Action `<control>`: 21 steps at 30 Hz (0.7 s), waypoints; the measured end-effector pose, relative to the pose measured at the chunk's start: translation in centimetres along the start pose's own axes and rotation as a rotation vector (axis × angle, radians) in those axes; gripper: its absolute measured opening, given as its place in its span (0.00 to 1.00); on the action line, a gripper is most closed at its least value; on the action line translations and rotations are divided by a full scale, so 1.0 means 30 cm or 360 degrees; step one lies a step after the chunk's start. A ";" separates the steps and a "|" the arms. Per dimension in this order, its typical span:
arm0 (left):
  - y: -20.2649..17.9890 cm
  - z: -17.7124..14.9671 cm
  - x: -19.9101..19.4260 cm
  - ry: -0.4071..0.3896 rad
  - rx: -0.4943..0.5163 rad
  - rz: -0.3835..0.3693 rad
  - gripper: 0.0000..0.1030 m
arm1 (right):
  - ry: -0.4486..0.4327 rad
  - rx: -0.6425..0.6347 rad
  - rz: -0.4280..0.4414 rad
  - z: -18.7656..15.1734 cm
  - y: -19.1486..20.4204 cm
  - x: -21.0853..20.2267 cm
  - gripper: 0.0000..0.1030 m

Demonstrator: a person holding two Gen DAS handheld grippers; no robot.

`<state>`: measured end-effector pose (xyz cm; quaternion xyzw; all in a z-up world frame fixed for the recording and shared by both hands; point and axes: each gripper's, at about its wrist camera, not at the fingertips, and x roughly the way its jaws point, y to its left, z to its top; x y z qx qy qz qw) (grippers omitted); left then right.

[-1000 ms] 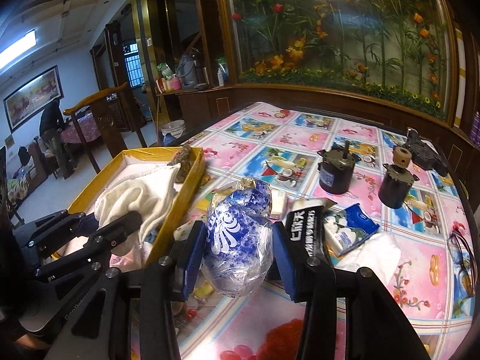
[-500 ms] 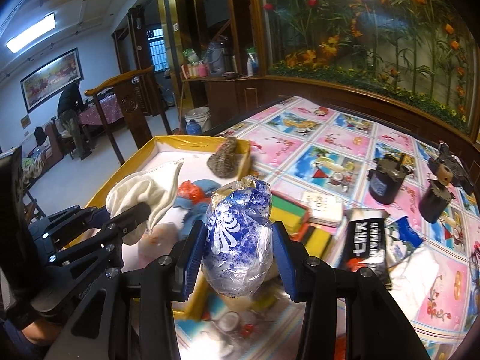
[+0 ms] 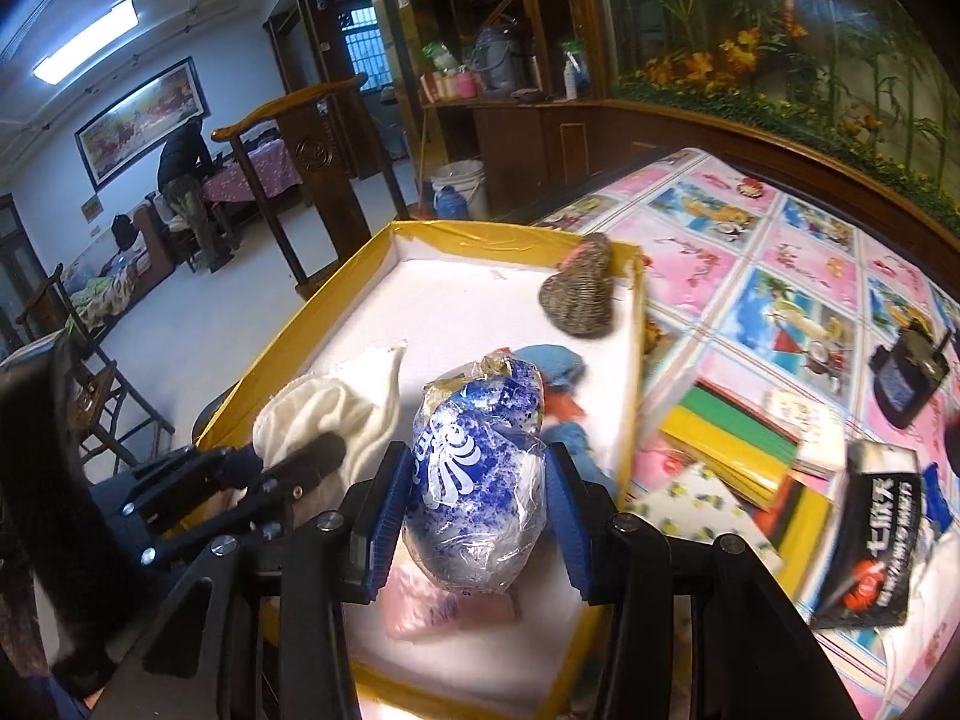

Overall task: Organize soft objects
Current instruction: 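Open the right tool over the tray while the left tool releases the white cloth there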

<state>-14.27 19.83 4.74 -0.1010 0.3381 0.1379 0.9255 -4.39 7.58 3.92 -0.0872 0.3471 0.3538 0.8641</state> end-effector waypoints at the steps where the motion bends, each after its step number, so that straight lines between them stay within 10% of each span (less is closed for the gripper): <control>1: 0.004 0.001 0.001 -0.0001 -0.0001 0.0005 0.19 | 0.0014 0.0010 0.0003 0.010 0.005 0.020 0.48; 21: 0.051 0.006 0.032 0.0041 -0.0061 0.0055 0.29 | 0.0108 0.0064 0.0025 0.131 0.050 0.185 0.58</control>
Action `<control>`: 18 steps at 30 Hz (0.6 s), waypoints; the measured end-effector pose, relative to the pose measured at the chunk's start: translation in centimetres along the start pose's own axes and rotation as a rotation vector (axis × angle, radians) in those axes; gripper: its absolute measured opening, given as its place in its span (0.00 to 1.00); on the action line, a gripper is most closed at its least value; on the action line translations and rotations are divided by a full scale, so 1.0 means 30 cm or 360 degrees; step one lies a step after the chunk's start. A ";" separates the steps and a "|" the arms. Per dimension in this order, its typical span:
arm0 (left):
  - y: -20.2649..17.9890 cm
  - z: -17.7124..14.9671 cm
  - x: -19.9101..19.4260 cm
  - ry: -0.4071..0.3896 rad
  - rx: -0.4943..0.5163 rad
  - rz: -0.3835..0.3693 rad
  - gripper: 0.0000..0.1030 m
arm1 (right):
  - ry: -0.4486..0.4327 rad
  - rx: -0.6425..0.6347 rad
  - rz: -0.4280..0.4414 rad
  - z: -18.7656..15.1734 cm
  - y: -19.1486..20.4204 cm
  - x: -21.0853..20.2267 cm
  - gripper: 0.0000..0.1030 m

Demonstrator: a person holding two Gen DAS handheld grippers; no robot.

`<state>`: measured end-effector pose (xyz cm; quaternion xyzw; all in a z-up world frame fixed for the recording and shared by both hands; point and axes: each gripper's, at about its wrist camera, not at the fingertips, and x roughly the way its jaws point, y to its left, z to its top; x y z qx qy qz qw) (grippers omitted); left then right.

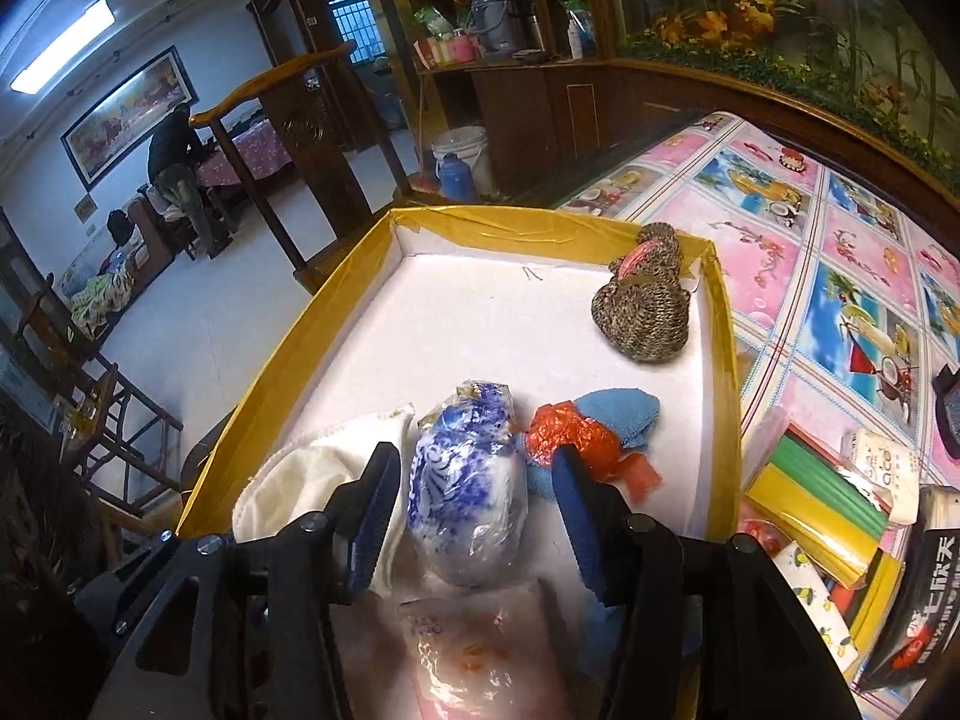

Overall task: Organize soft objects
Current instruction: 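Open the right tool over the tray while the left tool releases the white cloth there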

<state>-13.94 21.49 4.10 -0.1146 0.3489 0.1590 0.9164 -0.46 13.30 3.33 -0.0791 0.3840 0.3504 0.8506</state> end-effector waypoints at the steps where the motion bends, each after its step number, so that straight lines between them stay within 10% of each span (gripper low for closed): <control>1: -0.007 0.000 0.000 0.0000 0.0014 -0.0003 0.32 | -0.0020 -0.0010 -0.0004 -0.003 -0.002 -0.019 0.61; 5: -0.028 0.002 -0.019 -0.0030 0.0025 -0.0018 0.49 | -0.0098 -0.0017 -0.0017 -0.018 -0.031 -0.110 0.65; 18: -0.115 0.016 -0.112 -0.0132 0.0088 0.0011 0.59 | -0.0284 0.0126 0.0058 -0.111 -0.174 -0.399 0.65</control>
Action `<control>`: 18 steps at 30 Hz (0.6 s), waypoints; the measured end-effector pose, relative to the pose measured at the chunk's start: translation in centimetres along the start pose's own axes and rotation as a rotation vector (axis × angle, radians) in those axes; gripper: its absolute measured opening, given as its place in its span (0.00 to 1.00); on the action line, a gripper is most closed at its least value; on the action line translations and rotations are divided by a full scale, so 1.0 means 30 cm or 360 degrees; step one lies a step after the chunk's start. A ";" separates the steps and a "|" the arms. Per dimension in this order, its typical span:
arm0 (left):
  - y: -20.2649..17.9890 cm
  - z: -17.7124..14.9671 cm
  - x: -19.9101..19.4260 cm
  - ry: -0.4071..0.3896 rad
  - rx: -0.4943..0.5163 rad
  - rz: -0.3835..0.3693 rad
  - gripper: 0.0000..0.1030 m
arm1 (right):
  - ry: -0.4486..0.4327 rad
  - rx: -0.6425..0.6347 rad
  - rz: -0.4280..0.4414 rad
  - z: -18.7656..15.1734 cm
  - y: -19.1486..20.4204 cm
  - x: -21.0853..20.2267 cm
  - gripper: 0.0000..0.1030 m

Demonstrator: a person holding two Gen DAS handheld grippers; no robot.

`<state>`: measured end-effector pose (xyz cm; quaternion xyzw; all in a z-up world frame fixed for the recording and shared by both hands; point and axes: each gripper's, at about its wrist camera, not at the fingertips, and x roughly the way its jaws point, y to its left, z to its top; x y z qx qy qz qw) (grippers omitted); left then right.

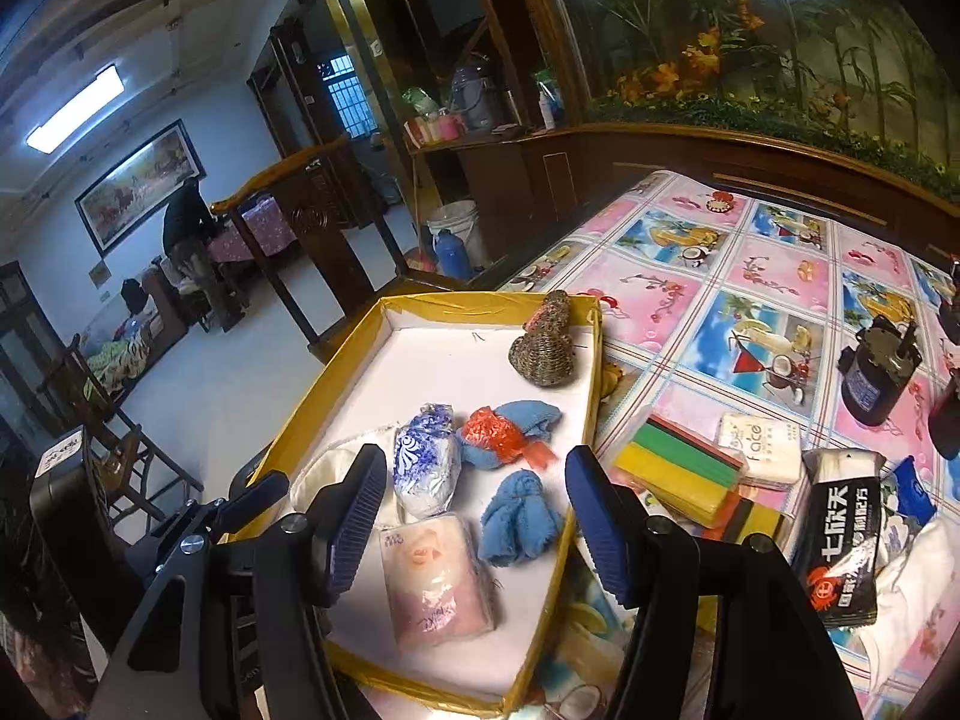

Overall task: Organize soft objects
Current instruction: 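Open the right tool over the tray while the left tool releases the white cloth there, then grasp the white tissue with the right tool while the left tool grasps the red plastic bag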

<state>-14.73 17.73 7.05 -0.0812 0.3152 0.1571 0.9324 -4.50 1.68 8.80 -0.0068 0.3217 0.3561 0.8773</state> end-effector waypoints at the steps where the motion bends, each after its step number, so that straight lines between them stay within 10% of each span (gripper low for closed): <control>1: -0.009 0.001 -0.009 -0.0006 0.0009 -0.0005 0.59 | -0.0015 0.0012 -0.0001 -0.004 -0.018 -0.027 0.65; 18: -0.272 -0.026 -0.101 0.0009 0.0240 -0.0236 0.65 | -0.0237 0.0344 -0.0343 -0.114 -0.519 -0.381 0.68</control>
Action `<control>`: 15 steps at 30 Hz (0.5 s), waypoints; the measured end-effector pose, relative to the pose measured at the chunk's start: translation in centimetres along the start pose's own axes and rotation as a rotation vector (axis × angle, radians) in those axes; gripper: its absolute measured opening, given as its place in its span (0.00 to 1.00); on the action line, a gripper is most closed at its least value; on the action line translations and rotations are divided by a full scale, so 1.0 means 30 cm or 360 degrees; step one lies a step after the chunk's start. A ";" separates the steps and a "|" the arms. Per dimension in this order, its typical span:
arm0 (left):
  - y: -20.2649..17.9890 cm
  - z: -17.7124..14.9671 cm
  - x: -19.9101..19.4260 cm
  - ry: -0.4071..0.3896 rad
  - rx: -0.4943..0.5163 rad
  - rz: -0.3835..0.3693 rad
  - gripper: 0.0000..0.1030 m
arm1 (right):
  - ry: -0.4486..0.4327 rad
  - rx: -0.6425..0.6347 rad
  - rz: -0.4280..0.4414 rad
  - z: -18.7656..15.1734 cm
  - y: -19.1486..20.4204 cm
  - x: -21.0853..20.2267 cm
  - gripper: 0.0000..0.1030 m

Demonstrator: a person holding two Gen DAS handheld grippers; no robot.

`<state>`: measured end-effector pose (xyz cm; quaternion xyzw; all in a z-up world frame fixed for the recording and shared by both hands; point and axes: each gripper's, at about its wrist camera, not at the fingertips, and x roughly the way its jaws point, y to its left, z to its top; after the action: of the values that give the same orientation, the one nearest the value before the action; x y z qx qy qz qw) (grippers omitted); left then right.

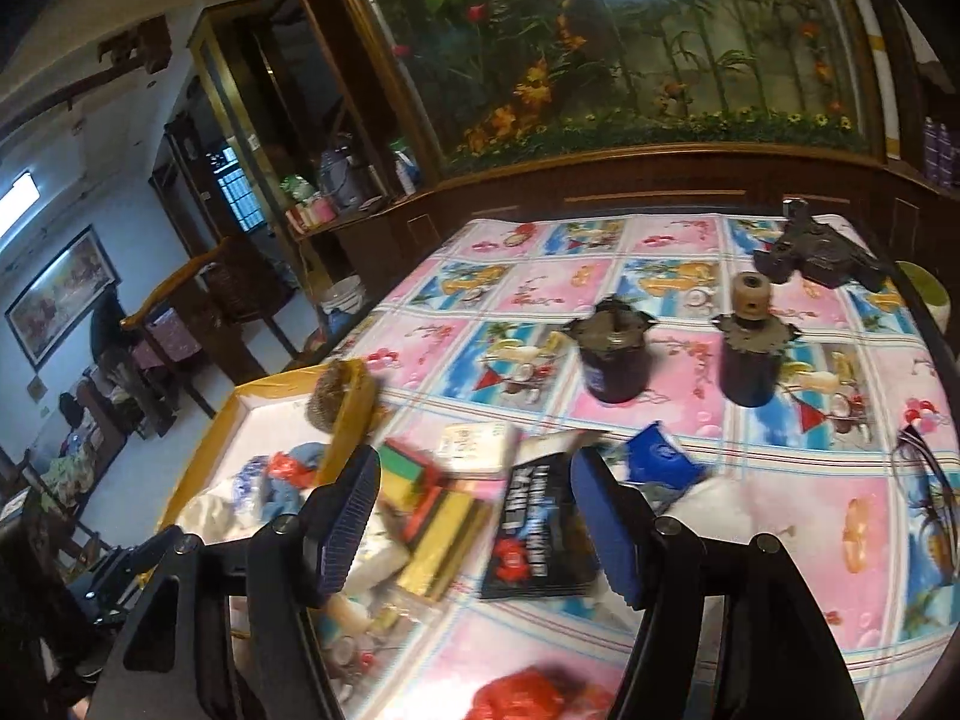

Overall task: Organize soft objects
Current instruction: 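Grasp the white tissue with the right tool while the left tool grasps the red plastic bag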

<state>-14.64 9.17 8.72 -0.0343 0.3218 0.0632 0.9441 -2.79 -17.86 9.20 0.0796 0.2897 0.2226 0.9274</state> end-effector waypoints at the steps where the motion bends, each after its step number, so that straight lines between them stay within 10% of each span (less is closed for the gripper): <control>1: -0.013 -0.001 0.002 0.0015 0.0017 -0.0019 0.65 | -0.0010 0.0036 -0.0031 -0.006 -0.048 -0.006 0.68; 15: -0.309 -0.053 0.039 0.0267 0.0191 -0.0482 0.69 | 0.0050 0.0655 -0.0035 -0.070 -0.445 0.002 0.68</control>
<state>-13.37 -0.07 6.97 -0.0311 0.3939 -0.1021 0.9129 0.95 -29.64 3.77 0.2607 0.3444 0.1499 0.8893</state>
